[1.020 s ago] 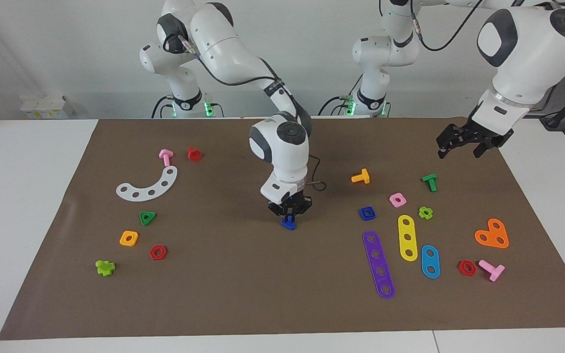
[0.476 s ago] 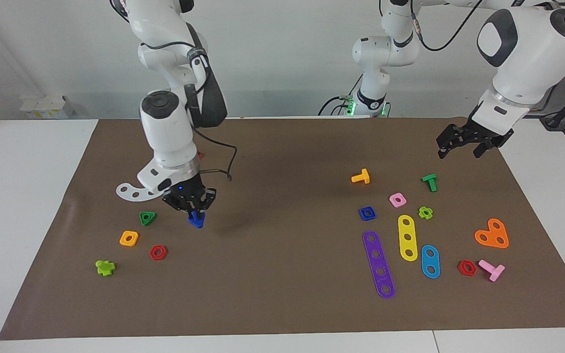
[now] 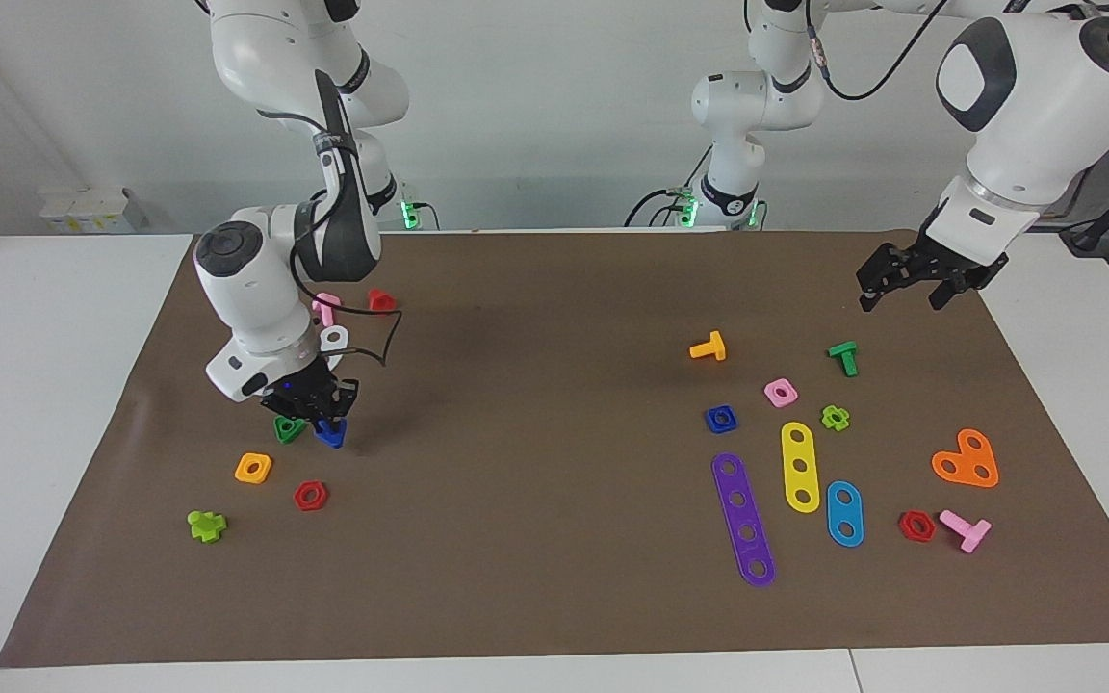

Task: Unscrew and place screws in storage area

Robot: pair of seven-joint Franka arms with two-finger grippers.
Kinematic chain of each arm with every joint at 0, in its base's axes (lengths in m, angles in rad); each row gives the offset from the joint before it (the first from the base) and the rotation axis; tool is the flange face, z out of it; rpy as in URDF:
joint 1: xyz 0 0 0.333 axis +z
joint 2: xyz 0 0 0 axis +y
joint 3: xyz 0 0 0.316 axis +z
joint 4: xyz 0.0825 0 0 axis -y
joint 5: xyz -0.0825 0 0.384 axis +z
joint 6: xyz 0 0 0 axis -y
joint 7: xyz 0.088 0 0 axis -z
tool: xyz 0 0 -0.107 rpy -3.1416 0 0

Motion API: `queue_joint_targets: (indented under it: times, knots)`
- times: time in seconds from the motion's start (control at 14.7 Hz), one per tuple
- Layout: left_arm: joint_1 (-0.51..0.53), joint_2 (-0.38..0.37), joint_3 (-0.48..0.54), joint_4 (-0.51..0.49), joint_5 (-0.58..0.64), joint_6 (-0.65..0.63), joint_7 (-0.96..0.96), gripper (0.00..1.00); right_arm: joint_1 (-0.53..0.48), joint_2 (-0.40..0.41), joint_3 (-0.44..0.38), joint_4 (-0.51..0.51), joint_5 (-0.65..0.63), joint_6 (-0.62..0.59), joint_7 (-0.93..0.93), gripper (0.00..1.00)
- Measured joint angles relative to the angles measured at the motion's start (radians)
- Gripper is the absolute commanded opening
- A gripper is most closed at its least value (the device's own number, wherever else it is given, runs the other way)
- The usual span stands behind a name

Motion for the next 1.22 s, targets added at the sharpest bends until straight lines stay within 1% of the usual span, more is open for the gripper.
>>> queue_joint_targets:
  times: [0.2, 0.34, 0.41, 0.48, 0.75, 0.88, 0.95, 1.02, 1.22]
  knots:
    - [0.0, 0.0, 0.0, 0.0, 0.0, 0.0, 0.0, 1.0, -0.002, 0.0, 0.001, -0.059, 0.0, 0.072, -0.004, 0.0]
    - [0.0, 0.0, 0.0, 0.0, 0.0, 0.0, 0.0, 1.0, -0.002, 0.001, 0.001, -0.085, 0.0, 0.094, -0.004, 0.0]
    - [0.0, 0.0, 0.0, 0.0, 0.0, 0.0, 0.0, 1.0, -0.004, 0.001, 0.001, -0.092, 0.0, 0.097, -0.004, 0.45]
    - [0.0, 0.0, 0.0, 0.0, 0.0, 0.0, 0.0, 1.0, -0.006, 0.001, 0.001, -0.096, 0.0, 0.099, -0.004, 0.99]
    - [0.0, 0.0, 0.0, 0.0, 0.0, 0.0, 0.0, 1.0, -0.013, 0.001, 0.001, -0.092, 0.001, 0.101, -0.004, 1.0]
    - [0.0, 0.0, 0.0, 0.0, 0.0, 0.0, 0.0, 1.0, -0.012, -0.003, 0.003, -0.059, 0.001, 0.096, -0.004, 1.0]
    - [0.0, 0.0, 0.0, 0.0, 0.0, 0.0, 0.0, 1.0, -0.012, -0.011, 0.002, -0.025, 0.001, 0.069, -0.003, 1.0]
    - [0.0, 0.0, 0.0, 0.0, 0.0, 0.0, 0.0, 1.0, -0.013, -0.022, 0.0, 0.019, 0.0, 0.017, 0.001, 1.0]
    - [0.0, 0.0, 0.0, 0.0, 0.0, 0.0, 0.0, 1.0, -0.016, -0.07, -0.022, 0.184, -0.013, -0.214, 0.017, 1.0]
